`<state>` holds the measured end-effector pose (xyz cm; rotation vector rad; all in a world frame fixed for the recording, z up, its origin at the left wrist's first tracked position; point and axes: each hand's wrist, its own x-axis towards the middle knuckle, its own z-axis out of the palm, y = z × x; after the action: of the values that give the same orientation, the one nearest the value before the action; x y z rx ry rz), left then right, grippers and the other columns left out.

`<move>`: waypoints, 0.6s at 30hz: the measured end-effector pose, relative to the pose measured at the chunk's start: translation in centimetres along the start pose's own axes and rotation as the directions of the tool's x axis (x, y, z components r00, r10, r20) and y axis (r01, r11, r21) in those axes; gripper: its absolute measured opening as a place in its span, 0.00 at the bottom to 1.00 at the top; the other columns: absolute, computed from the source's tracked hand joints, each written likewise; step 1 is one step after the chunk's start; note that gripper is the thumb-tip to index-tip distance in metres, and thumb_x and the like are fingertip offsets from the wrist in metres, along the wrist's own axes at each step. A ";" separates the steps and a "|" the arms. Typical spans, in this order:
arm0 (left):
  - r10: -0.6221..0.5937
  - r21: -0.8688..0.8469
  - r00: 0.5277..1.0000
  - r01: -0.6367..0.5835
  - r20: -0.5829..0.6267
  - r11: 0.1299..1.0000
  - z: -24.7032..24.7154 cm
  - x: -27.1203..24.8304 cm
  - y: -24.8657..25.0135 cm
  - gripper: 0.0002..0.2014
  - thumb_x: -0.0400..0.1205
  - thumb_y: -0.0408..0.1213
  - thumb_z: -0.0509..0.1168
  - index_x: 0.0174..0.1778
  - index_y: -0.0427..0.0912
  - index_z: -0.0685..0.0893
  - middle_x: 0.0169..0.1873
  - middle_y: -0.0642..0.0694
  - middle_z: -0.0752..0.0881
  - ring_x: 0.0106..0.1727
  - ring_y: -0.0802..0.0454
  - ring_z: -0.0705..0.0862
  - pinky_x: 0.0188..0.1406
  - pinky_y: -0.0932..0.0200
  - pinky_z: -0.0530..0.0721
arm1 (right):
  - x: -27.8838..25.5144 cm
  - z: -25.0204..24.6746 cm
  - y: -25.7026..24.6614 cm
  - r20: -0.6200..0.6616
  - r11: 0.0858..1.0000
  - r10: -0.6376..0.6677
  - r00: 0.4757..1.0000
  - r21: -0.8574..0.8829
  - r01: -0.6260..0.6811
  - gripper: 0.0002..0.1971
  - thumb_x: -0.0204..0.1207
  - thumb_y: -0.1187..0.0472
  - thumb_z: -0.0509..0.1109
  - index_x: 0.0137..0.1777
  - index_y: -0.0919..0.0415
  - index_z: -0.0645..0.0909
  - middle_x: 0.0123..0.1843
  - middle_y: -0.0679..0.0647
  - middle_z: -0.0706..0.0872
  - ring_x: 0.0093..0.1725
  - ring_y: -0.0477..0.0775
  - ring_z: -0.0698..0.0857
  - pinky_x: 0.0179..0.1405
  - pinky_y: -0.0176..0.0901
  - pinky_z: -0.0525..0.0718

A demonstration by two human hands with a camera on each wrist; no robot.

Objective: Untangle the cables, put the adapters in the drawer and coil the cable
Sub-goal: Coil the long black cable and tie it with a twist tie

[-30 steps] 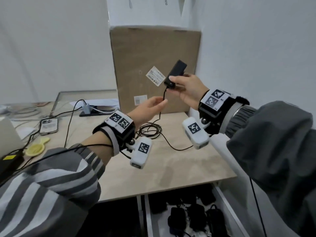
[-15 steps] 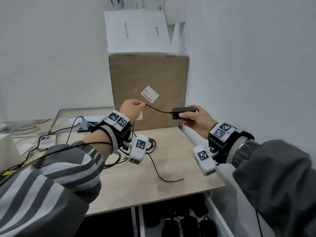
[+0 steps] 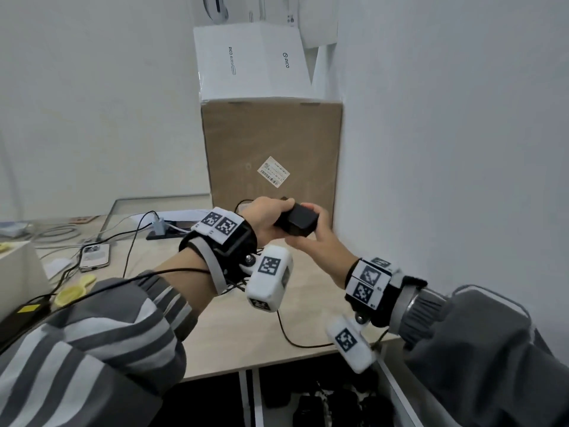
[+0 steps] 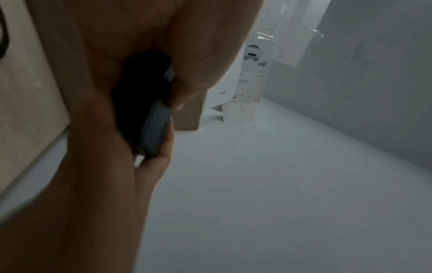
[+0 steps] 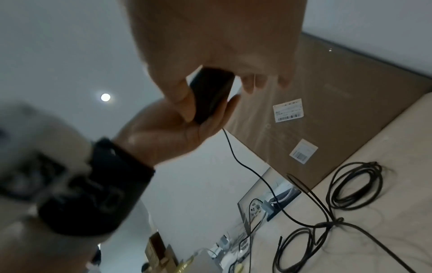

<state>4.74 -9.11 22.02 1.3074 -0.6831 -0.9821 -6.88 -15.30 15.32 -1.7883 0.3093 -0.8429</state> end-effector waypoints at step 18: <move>0.230 0.681 0.973 -0.178 0.014 0.711 -8.0 -5.1 3.8 0.20 0.70 0.38 0.79 0.53 0.40 0.80 0.44 0.39 0.87 0.35 0.49 0.88 0.29 0.56 0.87 | 2.0 -0.2 -2.6 -0.003 0.989 -0.057 0.998 -0.140 0.056 0.07 0.81 0.63 0.67 0.48 0.63 0.86 0.28 0.49 0.77 0.27 0.42 0.73 0.33 0.35 0.72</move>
<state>10.18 -0.92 25.00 1.8445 -1.1763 -0.4924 -6.05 -15.61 18.46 -1.9322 0.3310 -0.8859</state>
